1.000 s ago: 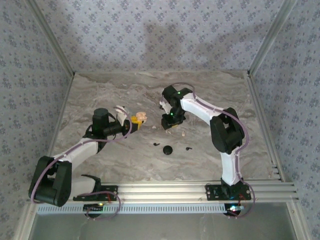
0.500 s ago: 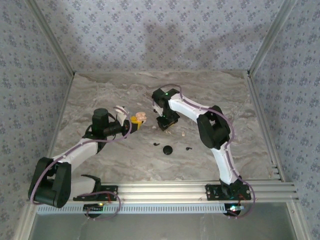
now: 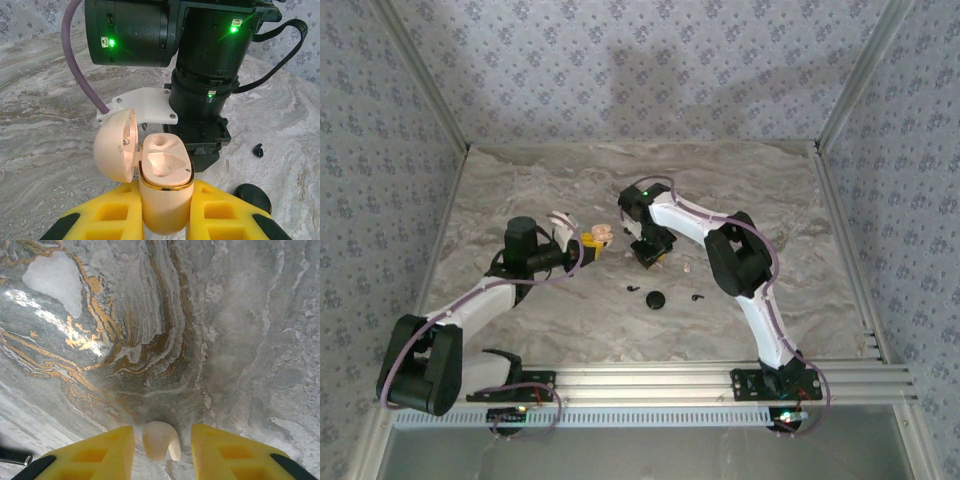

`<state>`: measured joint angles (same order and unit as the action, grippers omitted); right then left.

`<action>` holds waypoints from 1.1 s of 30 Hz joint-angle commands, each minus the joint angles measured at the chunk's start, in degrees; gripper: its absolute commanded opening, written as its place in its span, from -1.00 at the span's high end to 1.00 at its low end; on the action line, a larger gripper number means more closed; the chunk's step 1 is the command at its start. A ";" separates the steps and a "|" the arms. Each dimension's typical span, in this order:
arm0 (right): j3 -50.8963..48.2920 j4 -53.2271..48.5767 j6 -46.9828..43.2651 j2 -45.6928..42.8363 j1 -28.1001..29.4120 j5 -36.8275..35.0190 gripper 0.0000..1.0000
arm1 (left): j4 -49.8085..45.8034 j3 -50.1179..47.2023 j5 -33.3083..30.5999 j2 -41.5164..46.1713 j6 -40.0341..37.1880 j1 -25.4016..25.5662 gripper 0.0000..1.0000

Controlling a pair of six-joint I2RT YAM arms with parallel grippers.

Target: Insert the wireless bluetooth earbuds into the charging case

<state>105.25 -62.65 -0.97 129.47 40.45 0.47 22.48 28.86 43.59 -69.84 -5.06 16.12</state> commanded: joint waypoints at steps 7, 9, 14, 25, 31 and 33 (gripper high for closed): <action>1.01 -1.42 -0.87 1.92 0.66 -1.97 0.40 | 0.28 0.93 0.00 0.81 -0.95 -0.39 0.74; 0.85 -1.11 -0.79 1.85 0.69 -2.25 0.43 | 0.26 0.95 0.00 0.76 -1.00 -0.39 0.74; 0.34 -0.23 -0.20 1.03 0.77 -2.76 0.51 | -0.14 1.19 0.00 0.41 -1.38 -0.38 0.74; -10.27 13.37 6.20 -10.30 -1.54 -0.88 0.56 | 1.82 1.72 0.99 -0.95 -1.49 1.36 0.77; -24.63 31.83 13.39 -24.21 -4.85 3.66 0.56 | 6.00 2.82 -0.36 -3.37 -1.67 5.65 0.77; -28.65 36.96 14.96 -28.31 -5.78 3.57 0.56 | 7.71 3.17 -1.53 -4.26 -1.50 6.74 0.77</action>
<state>80.31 -37.17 9.15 106.32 35.73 2.35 25.39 29.32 42.83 -73.28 -5.93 21.76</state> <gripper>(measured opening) 0.222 0.203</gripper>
